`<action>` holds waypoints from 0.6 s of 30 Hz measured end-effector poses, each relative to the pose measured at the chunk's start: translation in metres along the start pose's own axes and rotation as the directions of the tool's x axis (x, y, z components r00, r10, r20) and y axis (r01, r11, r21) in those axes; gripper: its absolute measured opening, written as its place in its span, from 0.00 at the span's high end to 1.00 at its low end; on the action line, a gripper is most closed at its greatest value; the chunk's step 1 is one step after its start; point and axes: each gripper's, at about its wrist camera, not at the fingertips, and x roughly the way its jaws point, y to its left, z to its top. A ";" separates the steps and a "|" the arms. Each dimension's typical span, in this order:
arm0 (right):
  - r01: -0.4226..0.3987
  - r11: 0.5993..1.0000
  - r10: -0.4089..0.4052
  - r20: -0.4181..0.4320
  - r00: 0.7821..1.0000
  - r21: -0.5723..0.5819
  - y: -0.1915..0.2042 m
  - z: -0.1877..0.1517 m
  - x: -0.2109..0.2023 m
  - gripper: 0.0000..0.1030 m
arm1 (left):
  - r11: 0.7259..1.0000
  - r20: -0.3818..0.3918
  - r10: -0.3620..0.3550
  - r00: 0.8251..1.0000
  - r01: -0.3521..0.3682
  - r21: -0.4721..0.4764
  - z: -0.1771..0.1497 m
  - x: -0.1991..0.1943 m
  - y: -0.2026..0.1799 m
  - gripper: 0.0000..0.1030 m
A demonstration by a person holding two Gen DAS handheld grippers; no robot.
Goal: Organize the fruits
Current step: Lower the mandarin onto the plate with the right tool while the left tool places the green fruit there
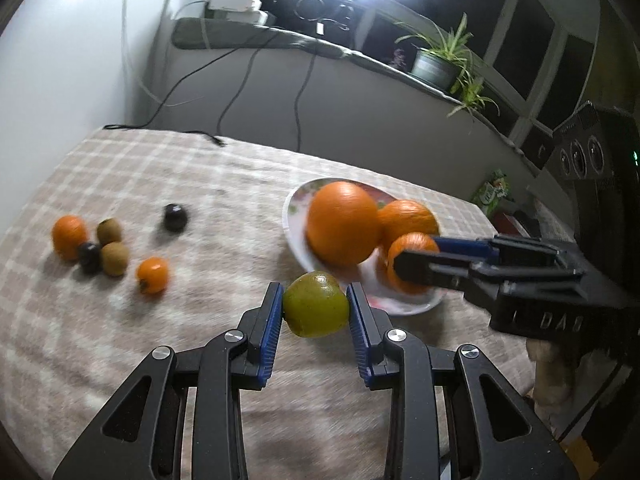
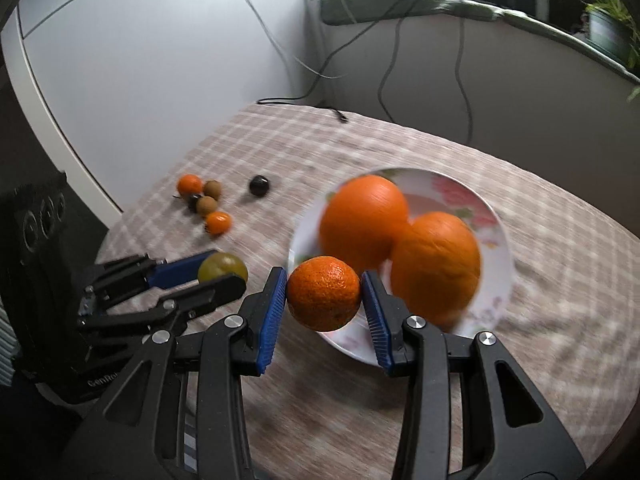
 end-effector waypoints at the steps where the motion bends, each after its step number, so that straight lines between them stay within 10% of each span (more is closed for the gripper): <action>1: 0.002 1.000 -0.002 -0.001 1.000 0.007 -0.003 -0.002 0.000 0.60 | 1.000 -0.001 -0.004 1.000 0.004 0.008 0.002 0.003 -0.004 0.70; 18: 0.008 0.998 -0.008 -0.004 1.000 0.063 -0.028 -0.014 -0.001 0.60 | 0.998 -0.030 0.006 1.000 -0.004 0.068 0.013 0.035 -0.026 0.70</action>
